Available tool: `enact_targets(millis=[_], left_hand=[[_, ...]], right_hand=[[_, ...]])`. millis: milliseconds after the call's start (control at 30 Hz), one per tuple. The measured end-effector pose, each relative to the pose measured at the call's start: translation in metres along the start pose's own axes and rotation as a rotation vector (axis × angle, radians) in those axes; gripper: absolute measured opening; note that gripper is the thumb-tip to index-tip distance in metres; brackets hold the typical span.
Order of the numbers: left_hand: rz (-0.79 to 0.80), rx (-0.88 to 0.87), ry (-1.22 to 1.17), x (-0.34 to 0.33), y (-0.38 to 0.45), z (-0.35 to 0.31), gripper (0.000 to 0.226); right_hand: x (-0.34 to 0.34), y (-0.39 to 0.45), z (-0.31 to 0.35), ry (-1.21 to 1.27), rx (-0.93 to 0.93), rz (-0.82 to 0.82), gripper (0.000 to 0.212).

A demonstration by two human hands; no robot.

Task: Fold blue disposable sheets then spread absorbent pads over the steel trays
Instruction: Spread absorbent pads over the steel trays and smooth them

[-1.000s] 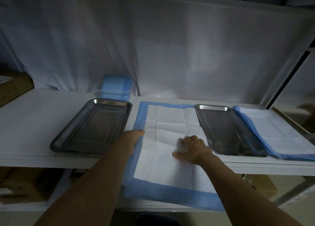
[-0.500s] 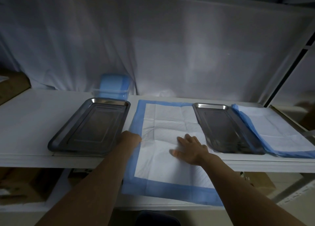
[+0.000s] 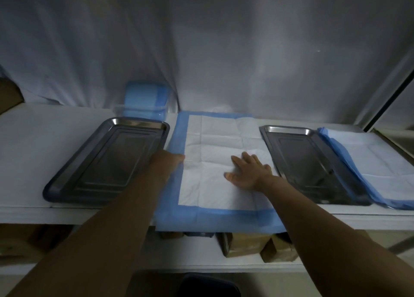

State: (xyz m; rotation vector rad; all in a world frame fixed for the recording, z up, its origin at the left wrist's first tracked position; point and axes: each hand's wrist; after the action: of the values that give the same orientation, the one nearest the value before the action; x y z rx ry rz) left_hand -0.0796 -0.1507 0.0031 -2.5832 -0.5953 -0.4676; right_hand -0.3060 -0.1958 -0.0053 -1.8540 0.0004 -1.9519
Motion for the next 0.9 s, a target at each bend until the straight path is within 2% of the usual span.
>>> enact_targets(millis=[67, 133, 233, 333, 467, 567, 667, 767, 900], left_hand=[[0.057, -0.012, -0.008, 0.003, -0.007, -0.002, 0.043], [0.108, -0.017, -0.02, 0.006, -0.016, -0.001, 0.04], [0.12, 0.031, -0.001, 0.011, -0.029, 0.0, 0.055], [0.175, 0.071, 0.038, 0.013, -0.047, 0.009, 0.058], [0.191, 0.065, 0.026, 0.016, -0.059, 0.017, 0.054], [0.199, 0.103, -0.072, 0.02, -0.061, 0.024, 0.053], [0.175, 0.11, -0.132, 0.022, -0.067, 0.024, 0.028], [0.167, 0.08, -0.107, 0.017, -0.072, 0.019, 0.029], [0.107, 0.021, 0.02, 0.01, -0.08, 0.018, 0.055]], right_hand=[[0.0, -0.002, 0.002, 0.006, -0.015, -0.027, 0.073], [0.001, -0.01, 0.007, 0.023, -0.043, -0.127, 0.065], [-0.005, -0.034, 0.018, 0.068, -0.082, -0.227, 0.057], [-0.012, -0.062, 0.026, 0.103, -0.075, -0.243, 0.061], [-0.024, -0.097, 0.031, 0.373, 0.068, -0.211, 0.075], [-0.035, -0.112, 0.036, 0.262, 0.146, -0.171, 0.091], [-0.042, -0.119, 0.043, 0.151, 0.121, -0.222, 0.097], [-0.046, -0.121, 0.051, 0.07, 0.09, -0.317, 0.084], [-0.047, -0.122, 0.044, 0.004, 0.04, -0.398, 0.067]])
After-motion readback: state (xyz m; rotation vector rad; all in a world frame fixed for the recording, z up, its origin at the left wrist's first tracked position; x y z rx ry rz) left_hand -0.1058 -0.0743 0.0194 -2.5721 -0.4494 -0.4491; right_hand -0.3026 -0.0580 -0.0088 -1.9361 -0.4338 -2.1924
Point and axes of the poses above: each hand's wrist, its own y-axis towards the middle knuckle, its own x-axis out of the back of the hand, z = x × y, and after that the axes turned 1 degree about -x, right-handed
